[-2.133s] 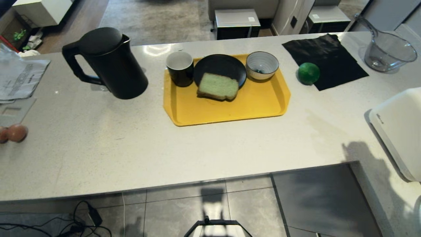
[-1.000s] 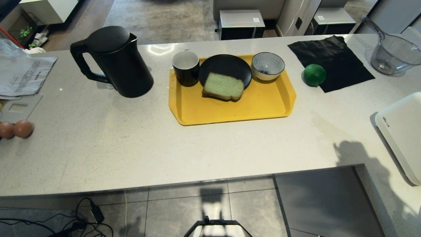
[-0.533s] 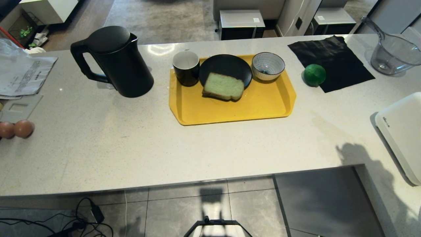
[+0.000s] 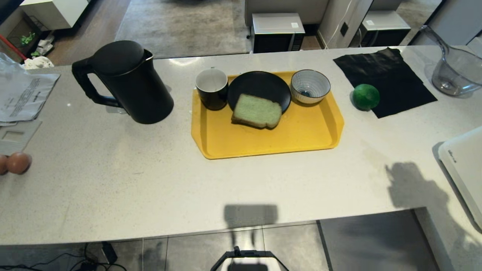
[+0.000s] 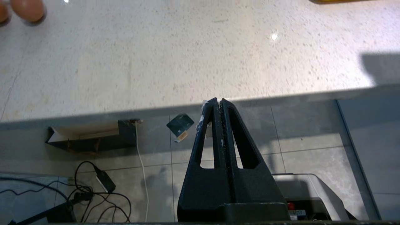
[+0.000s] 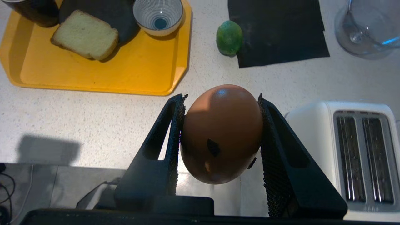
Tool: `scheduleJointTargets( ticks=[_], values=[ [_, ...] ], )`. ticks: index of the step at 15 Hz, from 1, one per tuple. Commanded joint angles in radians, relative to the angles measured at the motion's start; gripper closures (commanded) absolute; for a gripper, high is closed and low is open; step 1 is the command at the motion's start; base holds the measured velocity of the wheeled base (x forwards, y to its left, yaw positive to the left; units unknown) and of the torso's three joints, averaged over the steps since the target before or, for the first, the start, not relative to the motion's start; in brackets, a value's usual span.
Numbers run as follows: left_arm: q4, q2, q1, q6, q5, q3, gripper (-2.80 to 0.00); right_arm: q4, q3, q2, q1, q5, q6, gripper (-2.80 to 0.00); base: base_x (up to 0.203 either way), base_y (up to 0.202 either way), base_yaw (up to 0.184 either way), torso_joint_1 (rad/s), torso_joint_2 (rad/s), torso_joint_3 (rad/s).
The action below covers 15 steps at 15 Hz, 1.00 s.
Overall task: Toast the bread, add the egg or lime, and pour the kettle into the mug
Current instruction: Put the egg in the bowl
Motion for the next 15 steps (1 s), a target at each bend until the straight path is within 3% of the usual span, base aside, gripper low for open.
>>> scheduleJointTargets(
  ticks=[1, 3, 15],
  values=[
    [-0.001, -0.001, 0.000, 0.000, 0.000, 0.015, 0.00, 0.002, 0.008, -0.002, 0.000, 0.000, 0.001, 0.00, 0.201, 0.000, 0.002, 0.022, 0.01, 0.003],
    [0.000, -0.001, 0.000, -0.003, -0.001, 0.015, 0.00, 0.002, 0.008, -0.002, 0.002, 0.000, 0.001, 0.00, 0.127, 0.000, 0.000, 0.009, 0.00, 0.008],
    [0.002, -0.001, 0.000, -0.006, -0.002, 0.015, 0.00, -0.004, 0.093, 0.000, 0.033, -0.008, 0.023, 0.00, 0.000, 0.000, 0.000, 0.000, 0.00, 0.000]
  ],
)
